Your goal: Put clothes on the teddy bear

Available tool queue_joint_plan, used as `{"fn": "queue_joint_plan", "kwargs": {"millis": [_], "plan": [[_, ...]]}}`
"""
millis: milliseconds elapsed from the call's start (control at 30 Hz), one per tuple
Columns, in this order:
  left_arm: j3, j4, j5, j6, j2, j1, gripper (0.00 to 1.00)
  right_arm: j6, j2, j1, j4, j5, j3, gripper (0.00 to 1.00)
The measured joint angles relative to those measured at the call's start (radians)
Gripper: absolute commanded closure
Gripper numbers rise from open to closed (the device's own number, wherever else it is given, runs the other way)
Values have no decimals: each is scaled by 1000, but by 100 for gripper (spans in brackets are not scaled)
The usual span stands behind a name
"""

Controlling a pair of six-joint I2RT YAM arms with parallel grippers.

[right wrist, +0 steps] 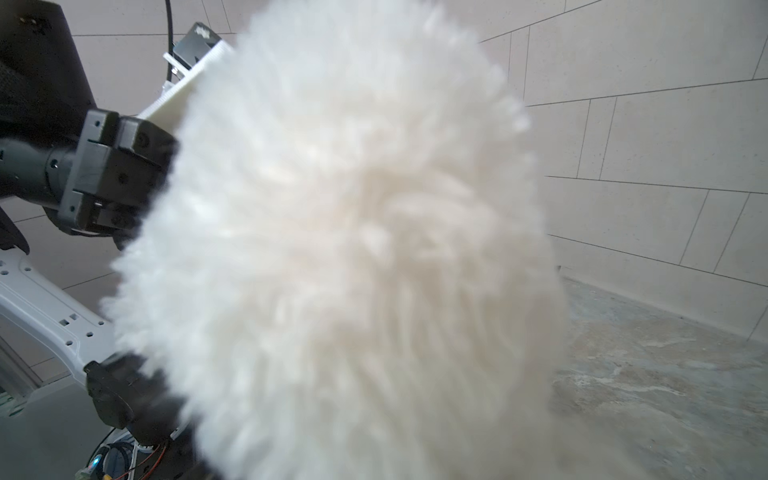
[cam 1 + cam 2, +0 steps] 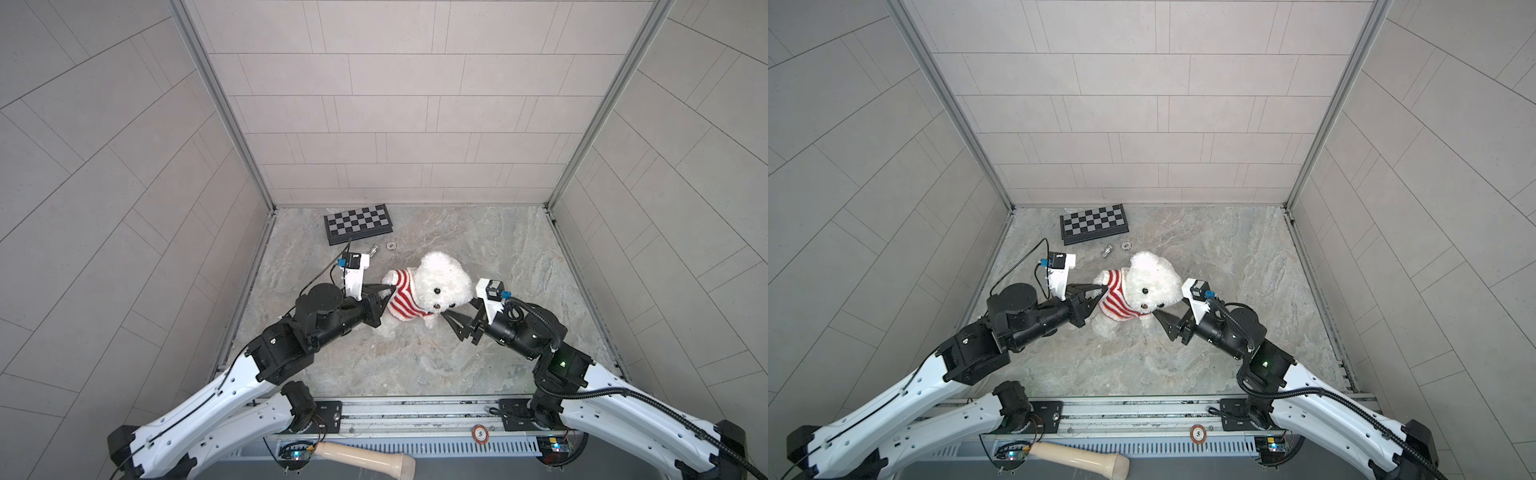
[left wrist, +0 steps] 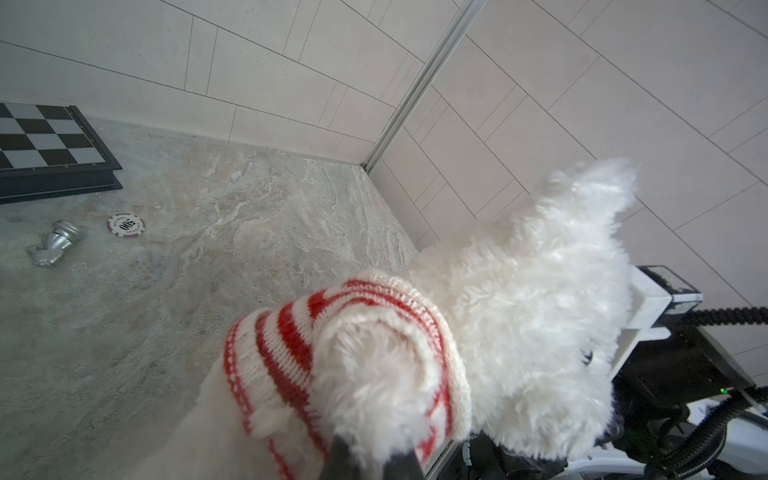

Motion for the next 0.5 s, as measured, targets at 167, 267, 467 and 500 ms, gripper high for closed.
{"fn": "queue_joint_plan", "kwargs": {"millis": [167,267,467,500], "plan": [[40,-60,26,110,-1,0,100,-47,34,0,-202,-20,152,23],[41,-90,46,163,-2,0,100,-60,87,0,-282,-47,223,24],[43,-139,29,226,-6,0,100,-84,95,0,-373,-140,223,17],[43,-141,24,228,-6,0,100,-89,77,0,-388,-150,216,16]]}}
